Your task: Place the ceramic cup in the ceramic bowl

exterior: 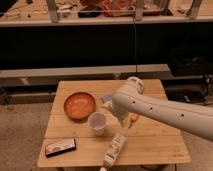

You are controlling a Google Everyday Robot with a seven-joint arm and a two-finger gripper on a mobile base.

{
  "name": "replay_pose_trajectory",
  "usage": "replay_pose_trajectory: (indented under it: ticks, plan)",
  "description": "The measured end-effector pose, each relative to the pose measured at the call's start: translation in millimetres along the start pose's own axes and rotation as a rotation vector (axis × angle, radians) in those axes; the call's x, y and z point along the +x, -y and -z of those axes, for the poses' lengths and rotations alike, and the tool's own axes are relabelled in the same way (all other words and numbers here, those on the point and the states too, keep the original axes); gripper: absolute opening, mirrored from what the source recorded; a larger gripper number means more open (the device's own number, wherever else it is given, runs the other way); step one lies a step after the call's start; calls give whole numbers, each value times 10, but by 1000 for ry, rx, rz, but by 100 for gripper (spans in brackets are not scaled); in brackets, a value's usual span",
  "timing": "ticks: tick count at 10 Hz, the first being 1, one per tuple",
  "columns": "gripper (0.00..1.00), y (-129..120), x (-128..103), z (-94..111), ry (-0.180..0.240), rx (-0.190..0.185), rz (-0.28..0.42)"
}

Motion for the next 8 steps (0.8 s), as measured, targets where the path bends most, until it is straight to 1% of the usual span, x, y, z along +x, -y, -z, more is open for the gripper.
replay_pose_trajectory:
  ticks: [4, 8]
  plan:
    - [80, 14, -33, -75, 30, 8, 82]
    - [80, 12, -72, -158, 54, 13, 146]
